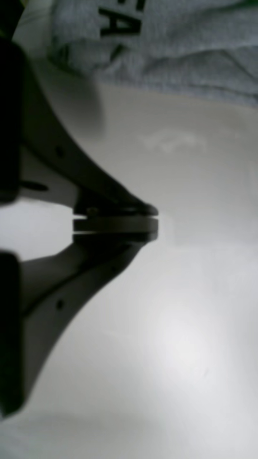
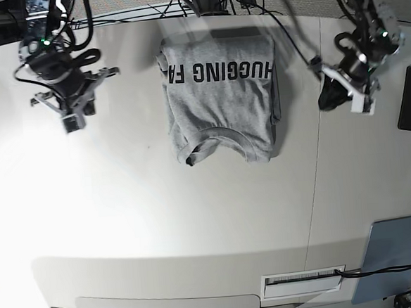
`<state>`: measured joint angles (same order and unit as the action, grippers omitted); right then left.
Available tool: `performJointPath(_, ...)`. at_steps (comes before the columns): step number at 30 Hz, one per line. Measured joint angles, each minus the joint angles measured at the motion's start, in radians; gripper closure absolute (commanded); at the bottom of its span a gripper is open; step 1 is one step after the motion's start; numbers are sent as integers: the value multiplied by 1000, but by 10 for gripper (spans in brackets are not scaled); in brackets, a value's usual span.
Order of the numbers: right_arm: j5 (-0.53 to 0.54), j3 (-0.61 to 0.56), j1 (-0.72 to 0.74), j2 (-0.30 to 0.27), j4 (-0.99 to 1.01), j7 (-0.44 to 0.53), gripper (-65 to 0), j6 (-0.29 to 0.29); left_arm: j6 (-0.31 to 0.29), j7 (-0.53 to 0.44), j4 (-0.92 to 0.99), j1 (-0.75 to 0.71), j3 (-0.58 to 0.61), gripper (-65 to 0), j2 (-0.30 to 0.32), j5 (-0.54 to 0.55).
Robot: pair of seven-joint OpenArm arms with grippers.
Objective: Fold the T-shirt properly
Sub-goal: 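Release the bundle and raise both grippers away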
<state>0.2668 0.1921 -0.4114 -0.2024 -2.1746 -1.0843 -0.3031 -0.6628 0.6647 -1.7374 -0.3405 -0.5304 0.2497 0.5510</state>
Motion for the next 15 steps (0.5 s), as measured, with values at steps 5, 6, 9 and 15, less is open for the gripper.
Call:
performJointPath(5,13,63,-76,0,-41,-8,0,-9,-34,15,-2,-89,-105,-23,0,48)
performJointPath(6,14,71,-93,0,-62,-8,0,-10,-33,15,-2,-105,-126,-23,0,58)
performJointPath(9,19,97,-152,0,-121,-10,0,-9,-30,17,-5,-151,-172,-23,0,71)
performJointPath(15,19,180,-254,0,-166,-35,0,-10,-30,38,-40,-254,-205,-23,0,72)
